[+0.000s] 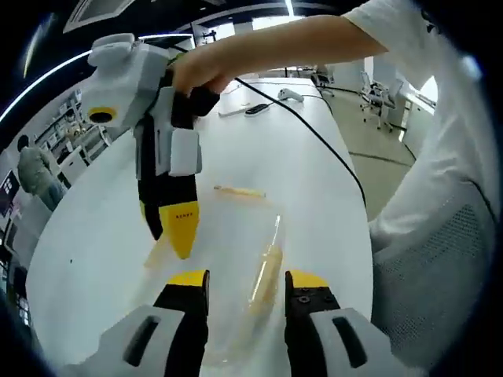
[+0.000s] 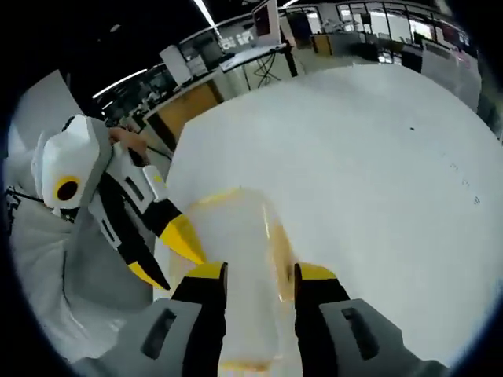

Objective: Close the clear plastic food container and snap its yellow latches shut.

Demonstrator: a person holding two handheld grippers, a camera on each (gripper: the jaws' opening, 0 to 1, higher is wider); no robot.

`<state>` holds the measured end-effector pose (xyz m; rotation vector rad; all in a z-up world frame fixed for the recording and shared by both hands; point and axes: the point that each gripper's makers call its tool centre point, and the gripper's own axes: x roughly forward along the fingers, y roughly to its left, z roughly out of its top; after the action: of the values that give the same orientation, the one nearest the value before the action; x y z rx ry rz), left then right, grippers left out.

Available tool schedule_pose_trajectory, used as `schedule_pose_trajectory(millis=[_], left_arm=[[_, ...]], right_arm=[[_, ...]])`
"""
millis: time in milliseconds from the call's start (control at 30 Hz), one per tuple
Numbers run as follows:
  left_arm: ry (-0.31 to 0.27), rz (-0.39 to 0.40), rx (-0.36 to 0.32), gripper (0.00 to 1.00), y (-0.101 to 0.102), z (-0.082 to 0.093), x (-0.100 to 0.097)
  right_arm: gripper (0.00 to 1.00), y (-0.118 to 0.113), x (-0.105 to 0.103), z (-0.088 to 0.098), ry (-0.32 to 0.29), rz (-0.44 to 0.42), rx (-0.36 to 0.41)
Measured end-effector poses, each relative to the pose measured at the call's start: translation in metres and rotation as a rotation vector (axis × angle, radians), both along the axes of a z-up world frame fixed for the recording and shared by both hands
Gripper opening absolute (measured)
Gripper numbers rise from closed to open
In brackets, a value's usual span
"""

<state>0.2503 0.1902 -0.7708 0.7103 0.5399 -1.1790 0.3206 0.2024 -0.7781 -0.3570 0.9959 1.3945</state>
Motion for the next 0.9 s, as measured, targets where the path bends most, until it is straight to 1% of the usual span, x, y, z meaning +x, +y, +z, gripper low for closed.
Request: schedule_pose_trajectory(millis=[33,100,133,200,300,467,600,633,667,900], left_arm=[[-0.026,-0.017,0.016,0.32,0.0005,-0.0010,-0.0003],[-0.068,-0.050,0.048,0.32,0.0012,-0.0028,-0.0011],[-0.088,-0.061,0.062,0.32,0.0015,-0.0034,-0.0007],[-0.144,-0.100,0.105,0.33,0.0023,-0.0055,-0.0015],[-0.195,-0.139,0.145,0.36,0.0021,-0.0086,-0.0038],[-0.213,-0.139,0.156,0.35,0.0027,-0.0088,-0.0026],[-0.188,-0.125,0.133,0.30,0.0043,-0.0045,0.0010],[-0.165,-0.116,0.118,0.30,0.0038,-0.0042,0.0002],[-0.155,-0.115,0.115,0.30,0.0040,-0.0041,-0.0001],[-0.166,-0.118,0.126,0.30,0.0027,-0.0061,0.0000]], right_arm=[[0.30,0.0010,0.0010,-0.0013,0.000,0.000,0.000],[0.32,0.0037,0.0011,-0.0018,0.040,-0.012,0.004],[0.32,0.0037,0.0011,-0.0033,0.048,-0.009,-0.003],[0.34,0.0050,-0.0003,-0.0047,0.080,-0.009,-0.011],[0.34,0.0053,-0.0018,-0.0050,0.106,0.000,-0.024],[0.34,0.0058,-0.0041,-0.0054,0.131,0.022,-0.048],[0.32,0.0075,-0.0052,-0.0052,0.156,0.028,-0.056],[0.32,0.0076,-0.0057,-0.0050,0.156,0.033,-0.057],[0.32,0.0077,-0.0058,-0.0049,0.155,0.037,-0.059],[0.31,0.0073,-0.0028,-0.0055,0.158,0.041,-0.071]])
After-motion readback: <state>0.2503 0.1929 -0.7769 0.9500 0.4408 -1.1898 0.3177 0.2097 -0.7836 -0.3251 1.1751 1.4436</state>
